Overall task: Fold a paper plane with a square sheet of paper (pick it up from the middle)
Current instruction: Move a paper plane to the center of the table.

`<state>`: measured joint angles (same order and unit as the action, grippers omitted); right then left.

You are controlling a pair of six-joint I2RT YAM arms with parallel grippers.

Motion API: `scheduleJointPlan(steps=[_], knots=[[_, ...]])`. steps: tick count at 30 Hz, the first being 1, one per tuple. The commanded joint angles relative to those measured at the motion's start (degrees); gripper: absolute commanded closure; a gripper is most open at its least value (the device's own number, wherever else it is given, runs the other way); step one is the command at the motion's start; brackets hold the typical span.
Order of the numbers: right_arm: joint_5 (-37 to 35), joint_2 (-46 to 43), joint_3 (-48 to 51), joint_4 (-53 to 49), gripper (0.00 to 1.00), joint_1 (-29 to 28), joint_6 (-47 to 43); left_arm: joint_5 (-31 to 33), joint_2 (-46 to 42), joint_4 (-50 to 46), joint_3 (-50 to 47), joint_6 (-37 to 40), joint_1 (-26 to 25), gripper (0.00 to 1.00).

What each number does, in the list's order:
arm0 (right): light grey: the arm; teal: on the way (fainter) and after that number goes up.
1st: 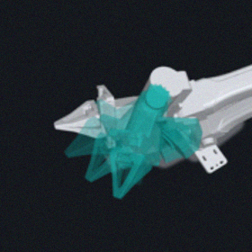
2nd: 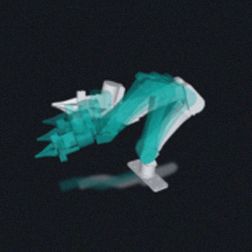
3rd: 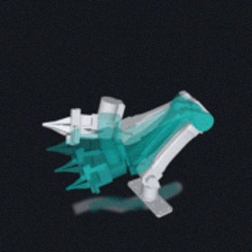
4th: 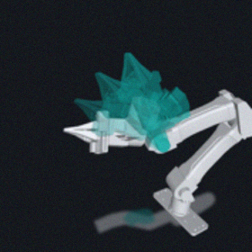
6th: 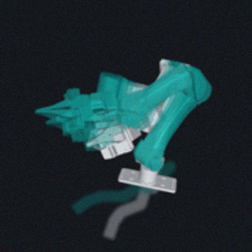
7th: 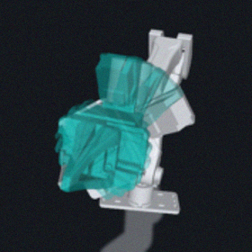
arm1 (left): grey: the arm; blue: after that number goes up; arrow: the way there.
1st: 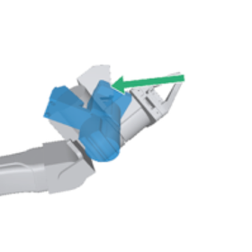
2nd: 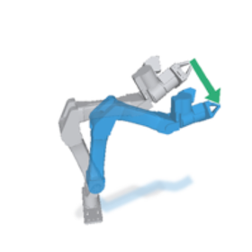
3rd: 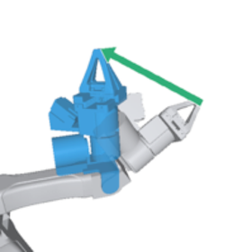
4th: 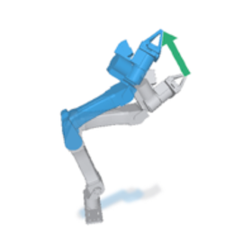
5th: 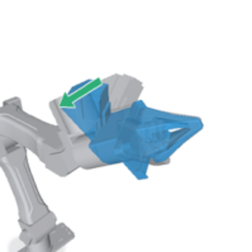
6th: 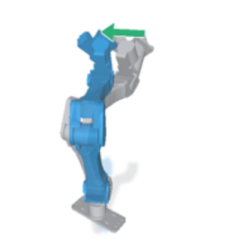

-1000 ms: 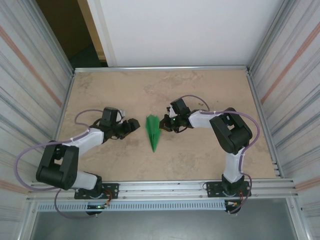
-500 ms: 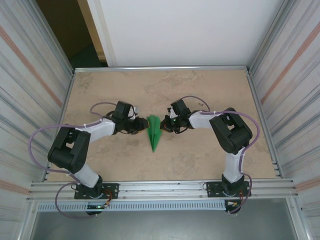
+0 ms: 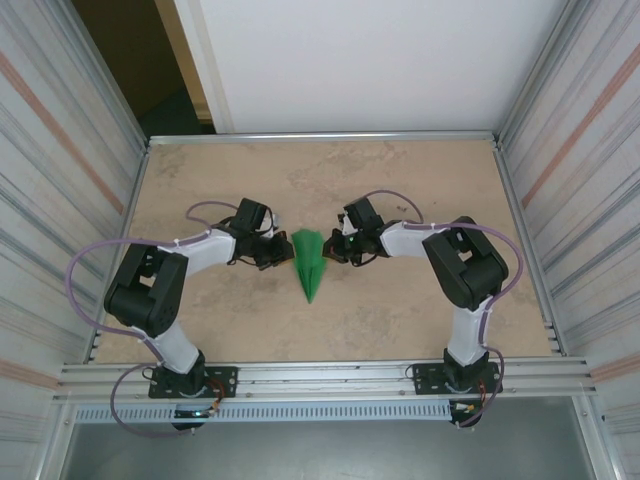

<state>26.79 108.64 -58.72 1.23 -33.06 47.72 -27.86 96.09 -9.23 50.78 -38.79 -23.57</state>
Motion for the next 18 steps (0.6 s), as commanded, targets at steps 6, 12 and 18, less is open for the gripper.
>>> scheduleJointPlan(steps=[6,12,18], knots=[[-3.6,-5.5,2.3,-1.3,0.96,1.8,-0.4,1.3,-3.2,1.7,-1.3,0.3,1.3,0.97],[-4.5,-4.6,3.0,-1.3,0.95,2.0,-0.1,1.1,-2.0,4.9,-2.8,-0.4,1.5,0.96],[-3.5,-2.3,1.8,-3.1,0.92,1.7,1.5,0.9,-0.8,8.4,-5.3,-2.6,1.6,0.96]])
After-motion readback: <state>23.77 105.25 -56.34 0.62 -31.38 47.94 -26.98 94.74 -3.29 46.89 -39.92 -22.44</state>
